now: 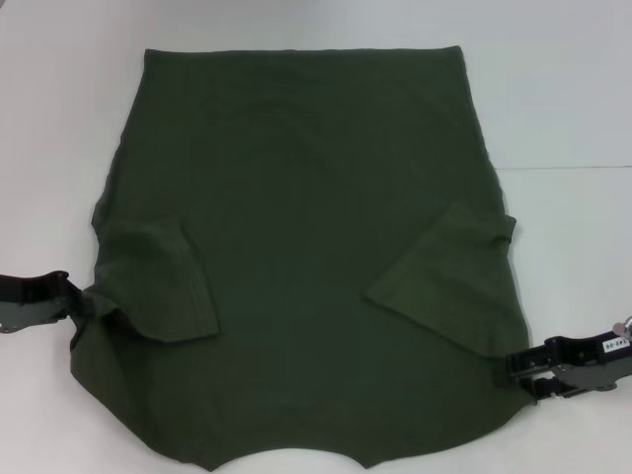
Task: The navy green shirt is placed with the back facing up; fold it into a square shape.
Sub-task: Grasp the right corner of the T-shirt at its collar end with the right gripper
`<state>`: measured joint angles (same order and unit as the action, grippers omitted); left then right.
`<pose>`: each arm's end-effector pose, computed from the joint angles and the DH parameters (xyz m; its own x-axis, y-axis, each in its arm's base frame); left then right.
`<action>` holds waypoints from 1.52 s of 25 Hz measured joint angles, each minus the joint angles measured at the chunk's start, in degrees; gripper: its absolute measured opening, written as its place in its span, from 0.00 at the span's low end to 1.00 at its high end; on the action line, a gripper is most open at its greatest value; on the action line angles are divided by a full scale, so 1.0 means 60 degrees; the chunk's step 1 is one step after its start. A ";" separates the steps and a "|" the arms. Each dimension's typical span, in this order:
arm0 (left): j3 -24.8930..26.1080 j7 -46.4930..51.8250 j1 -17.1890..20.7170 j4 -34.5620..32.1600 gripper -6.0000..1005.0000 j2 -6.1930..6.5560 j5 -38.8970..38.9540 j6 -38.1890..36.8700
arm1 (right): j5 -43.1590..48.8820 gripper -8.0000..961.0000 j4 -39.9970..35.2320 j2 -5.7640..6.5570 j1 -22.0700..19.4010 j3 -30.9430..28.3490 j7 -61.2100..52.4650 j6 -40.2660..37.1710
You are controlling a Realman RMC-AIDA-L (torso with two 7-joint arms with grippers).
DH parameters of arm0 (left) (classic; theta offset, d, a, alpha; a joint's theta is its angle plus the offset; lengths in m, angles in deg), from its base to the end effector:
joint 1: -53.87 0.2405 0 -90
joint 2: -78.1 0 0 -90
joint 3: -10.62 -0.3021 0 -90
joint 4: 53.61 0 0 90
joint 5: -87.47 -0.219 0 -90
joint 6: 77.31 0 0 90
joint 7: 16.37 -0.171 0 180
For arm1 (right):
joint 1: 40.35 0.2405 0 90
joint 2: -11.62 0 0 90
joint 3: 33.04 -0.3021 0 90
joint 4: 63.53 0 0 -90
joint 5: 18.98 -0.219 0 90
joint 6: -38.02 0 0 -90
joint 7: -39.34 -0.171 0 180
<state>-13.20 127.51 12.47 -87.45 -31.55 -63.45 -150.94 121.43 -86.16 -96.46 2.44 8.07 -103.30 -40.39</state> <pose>-0.3692 0.4387 0.0327 0.0525 0.8966 0.4398 0.9813 0.0354 -0.1892 0.3439 0.4085 -0.0235 0.0894 -0.9829 -0.1608 -0.9920 -0.0733 -0.1029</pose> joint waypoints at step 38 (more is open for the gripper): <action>0.0017 0.0000 -0.0102 0.0000 0.01 0.0015 0.0019 0.0103 | -0.0439 0.81 -0.0076 0.0275 -0.0120 0.0104 0.0008 0.0043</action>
<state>-13.10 127.51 11.86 -87.45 -31.45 -63.34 -150.33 118.80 -86.62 -94.81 1.72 8.70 -103.25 -40.13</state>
